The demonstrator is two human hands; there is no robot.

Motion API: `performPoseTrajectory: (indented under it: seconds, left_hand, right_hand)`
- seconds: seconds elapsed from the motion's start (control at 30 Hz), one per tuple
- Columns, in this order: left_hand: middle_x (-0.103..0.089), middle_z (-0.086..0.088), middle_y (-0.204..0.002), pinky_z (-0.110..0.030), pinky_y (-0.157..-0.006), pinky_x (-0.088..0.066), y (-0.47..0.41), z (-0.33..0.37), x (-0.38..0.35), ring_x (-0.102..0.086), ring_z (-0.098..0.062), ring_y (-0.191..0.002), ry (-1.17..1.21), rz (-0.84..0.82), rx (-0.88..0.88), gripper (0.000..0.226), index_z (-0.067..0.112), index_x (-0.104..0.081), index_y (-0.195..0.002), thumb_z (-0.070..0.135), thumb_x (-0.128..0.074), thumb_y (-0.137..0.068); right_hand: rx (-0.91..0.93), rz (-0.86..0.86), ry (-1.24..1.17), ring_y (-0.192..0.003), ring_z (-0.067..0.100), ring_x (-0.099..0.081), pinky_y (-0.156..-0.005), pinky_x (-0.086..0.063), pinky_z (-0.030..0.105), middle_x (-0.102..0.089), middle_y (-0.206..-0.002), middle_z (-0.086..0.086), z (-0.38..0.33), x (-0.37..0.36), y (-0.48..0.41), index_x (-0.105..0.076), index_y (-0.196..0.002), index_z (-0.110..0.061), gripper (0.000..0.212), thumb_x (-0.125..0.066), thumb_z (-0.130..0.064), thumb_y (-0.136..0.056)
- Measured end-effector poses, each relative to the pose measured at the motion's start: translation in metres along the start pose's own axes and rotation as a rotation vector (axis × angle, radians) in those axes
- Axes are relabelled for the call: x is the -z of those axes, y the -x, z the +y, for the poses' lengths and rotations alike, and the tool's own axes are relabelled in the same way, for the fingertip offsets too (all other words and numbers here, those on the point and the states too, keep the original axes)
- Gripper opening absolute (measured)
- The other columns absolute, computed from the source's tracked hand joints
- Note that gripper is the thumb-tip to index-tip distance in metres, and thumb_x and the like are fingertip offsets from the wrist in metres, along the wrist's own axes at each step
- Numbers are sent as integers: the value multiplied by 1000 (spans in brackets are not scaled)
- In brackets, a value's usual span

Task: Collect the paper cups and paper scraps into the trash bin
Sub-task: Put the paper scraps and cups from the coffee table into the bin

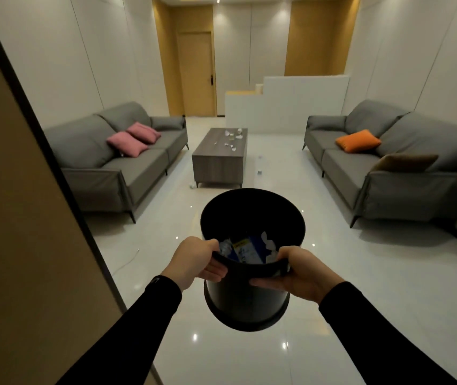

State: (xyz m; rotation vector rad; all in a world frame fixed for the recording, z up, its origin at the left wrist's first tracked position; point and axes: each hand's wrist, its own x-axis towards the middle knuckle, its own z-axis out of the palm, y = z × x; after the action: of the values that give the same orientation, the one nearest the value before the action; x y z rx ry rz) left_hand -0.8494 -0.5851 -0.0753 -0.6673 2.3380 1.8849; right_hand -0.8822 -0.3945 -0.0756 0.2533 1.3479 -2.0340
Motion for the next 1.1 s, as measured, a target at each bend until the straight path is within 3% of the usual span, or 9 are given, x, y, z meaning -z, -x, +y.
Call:
performPoseTrajectory:
  seconds: [0.1,0.23,0.3,0.47,0.6,0.7,0.8,0.9,1.1]
  left_hand:
    - [-70,-13,-51,-27,-45,-56,7,22,-6,-64,-23,-41,-159,-30,-83,43,-7,-65,-67,27,-48,-85]
    - [-72,-5,-59,-23,-46,-50,7,37,0,-65,-16,-49,-261,-30,-161,57,6,-67,-70,55,-42,-86]
    - [-73,-3,-63,-25,-50,-52,6,31,6,-65,-15,-55,-256,44,-210,45,8,-67,-75,47,-47,-87]
    - [-73,-9,-79,-29,-60,-53,-4,-5,16,-65,-19,-69,-129,217,-233,20,6,-68,-80,19,-56,-88]
    - [-74,-8,-77,-29,-60,-53,-19,-23,19,-67,-20,-72,-17,278,-218,16,8,-69,-80,15,-58,-88]
    - [-74,-9,-79,-30,-61,-54,-37,-32,22,-67,-22,-74,31,286,-189,16,8,-69,-82,14,-56,-89]
    - [-74,-9,-79,-30,-60,-53,-66,-39,22,-67,-22,-73,63,285,-169,15,8,-69,-82,15,-57,-89]
    - [-74,-8,-79,-30,-59,-53,-108,-41,24,-67,-21,-73,86,299,-162,13,9,-68,-84,15,-58,-88]
    - [-74,-8,-81,-30,-61,-54,-225,-21,38,-67,-22,-75,119,266,-170,12,9,-68,-86,16,-58,-89]
  right_hand:
    - [5,14,-25,-91,42,-58,-63,-54,56,-55,-103,25,-23,7,15,-51,-97,-2,36,-23,12,-79]
    - [64,85,-124,-94,48,-55,-61,-52,62,-44,-119,26,-39,23,19,-39,-117,-6,46,-22,12,-78]
    - [91,117,-163,-91,49,-53,-64,-50,61,-41,-120,26,-38,34,18,-38,-117,-5,45,-22,11,-79]
    - [139,153,-232,-84,47,-49,-48,-53,61,-43,-95,23,-38,55,12,-43,-87,-2,26,-22,12,-79]
    - [170,190,-264,-105,57,-45,-71,-51,63,-37,-86,25,-54,68,6,-35,-101,0,26,-23,11,-82]
    - [179,226,-250,-101,55,-42,-80,-46,58,-34,-83,24,-68,74,-2,-35,-102,-3,26,-25,10,-83]
    - [177,239,-226,-85,49,-47,-64,-54,58,-40,-91,24,-81,79,-27,-42,-89,-3,21,-28,12,-82]
    - [171,253,-182,-86,48,-51,-47,-54,56,-45,-93,23,-91,81,-63,-43,-102,-4,28,-29,12,-83]
    - [149,315,-142,-74,46,-44,-48,-48,60,-40,-88,19,-127,61,-157,-35,-113,-7,36,-27,13,-83]
